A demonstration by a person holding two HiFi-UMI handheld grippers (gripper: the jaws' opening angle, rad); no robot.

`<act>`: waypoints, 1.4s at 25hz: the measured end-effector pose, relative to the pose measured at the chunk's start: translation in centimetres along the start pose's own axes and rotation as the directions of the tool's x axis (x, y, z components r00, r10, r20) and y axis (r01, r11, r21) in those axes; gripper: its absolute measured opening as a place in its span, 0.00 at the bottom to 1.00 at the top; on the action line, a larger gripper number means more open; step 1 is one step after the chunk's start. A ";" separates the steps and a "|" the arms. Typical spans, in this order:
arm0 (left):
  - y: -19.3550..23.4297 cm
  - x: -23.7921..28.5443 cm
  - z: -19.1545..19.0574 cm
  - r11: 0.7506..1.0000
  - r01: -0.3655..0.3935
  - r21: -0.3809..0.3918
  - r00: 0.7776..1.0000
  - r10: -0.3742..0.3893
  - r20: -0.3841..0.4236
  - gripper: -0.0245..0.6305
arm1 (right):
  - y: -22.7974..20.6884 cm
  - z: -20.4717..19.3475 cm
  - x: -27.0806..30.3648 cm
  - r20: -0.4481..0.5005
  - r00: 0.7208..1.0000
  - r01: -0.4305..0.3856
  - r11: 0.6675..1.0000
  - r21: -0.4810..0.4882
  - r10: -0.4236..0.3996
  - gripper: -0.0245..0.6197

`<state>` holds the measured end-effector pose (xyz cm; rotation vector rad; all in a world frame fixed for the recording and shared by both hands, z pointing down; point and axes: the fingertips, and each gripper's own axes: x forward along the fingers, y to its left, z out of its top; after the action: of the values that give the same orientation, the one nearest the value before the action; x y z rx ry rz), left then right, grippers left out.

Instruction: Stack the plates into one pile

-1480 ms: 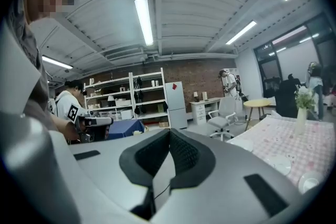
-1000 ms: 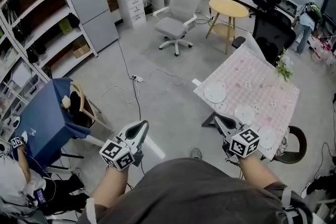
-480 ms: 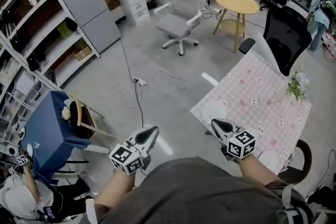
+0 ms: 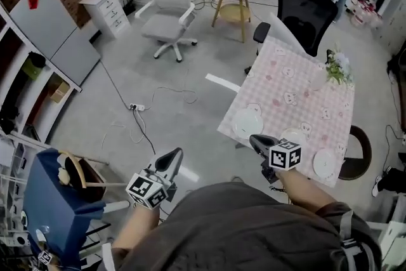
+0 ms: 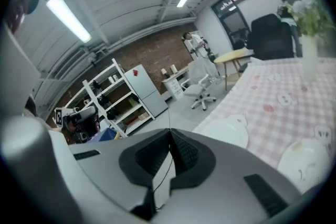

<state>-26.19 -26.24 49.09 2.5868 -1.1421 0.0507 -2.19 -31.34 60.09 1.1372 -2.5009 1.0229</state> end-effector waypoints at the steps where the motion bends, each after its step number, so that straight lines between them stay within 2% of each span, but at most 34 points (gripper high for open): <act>1: 0.6 0.0 0.1 1.000 0.010 0.000 1.000 -0.010 -0.006 0.04 | -0.7 -0.7 0.3 -0.015 0.999 0.029 0.998 0.059 -0.029 0.03; 3: 1.5 0.1 0.2 1.000 0.023 -0.009 1.000 -0.023 -0.016 0.04 | -2.4 -1.8 0.6 -0.043 0.996 0.089 0.979 0.183 -0.083 0.03; 7: 2.0 1.1 -0.4 0.999 0.044 -0.019 0.999 -0.044 -0.031 0.04 | -6.9 -3.6 0.5 -0.101 0.981 0.193 0.899 0.394 -0.166 0.03; 9: 2.0 1.8 -0.9 0.999 0.049 -0.024 0.998 -0.050 -0.043 0.04 | -9.2 -4.6 0.7 -0.134 0.975 0.220 0.847 0.485 -0.177 0.15; 11: 2.1 2.5 -1.4 0.998 0.052 -0.032 0.997 -0.054 -0.055 0.04 | -11.1 -5.6 1.2 -0.164 0.970 0.243 0.791 0.561 -0.182 0.20; 13: 2.1 3.1 -2.0 0.998 0.054 -0.043 0.996 -0.057 -0.068 0.04 | -12.7 -6.4 1.8 -0.195 0.961 0.274 0.751 0.602 -0.194 0.24; 18: 1.8 4.0 -3.5 0.996 0.056 -0.069 0.994 -0.062 -0.091 0.04 | -15.4 -7.7 3.2 -0.250 0.941 0.338 0.694 0.636 -0.228 0.27; 20: 1.9 4.1 -4.0 0.995 0.052 -0.083 0.994 -0.060 -0.095 0.04 | -16.2 -8.2 3.6 -0.274 0.928 0.372 0.679 0.634 -0.252 0.27; 24: 2.1 4.1 -4.6 0.994 0.048 -0.100 0.994 -0.058 -0.098 0.04 | -16.9 -8.8 4.0 -0.313 0.907 0.419 0.669 0.613 -0.281 0.26; 28: 2.7 4.0 -5.0 0.993 0.037 -0.115 0.994 -0.048 -0.099 0.04 | -17.2 -9.0 4.0 -0.333 0.900 0.434 0.664 0.609 -0.283 0.23; 35: 3.2 3.5 -5.2 0.992 0.030 -0.125 0.995 -0.042 -0.093 0.04 | -17.2 -8.6 4.5 -0.357 0.885 0.462 0.649 0.605 -0.298 0.27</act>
<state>-25.65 -29.26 55.42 2.4676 -1.0312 0.0923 6.51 -36.13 77.12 1.5306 -1.5898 1.8704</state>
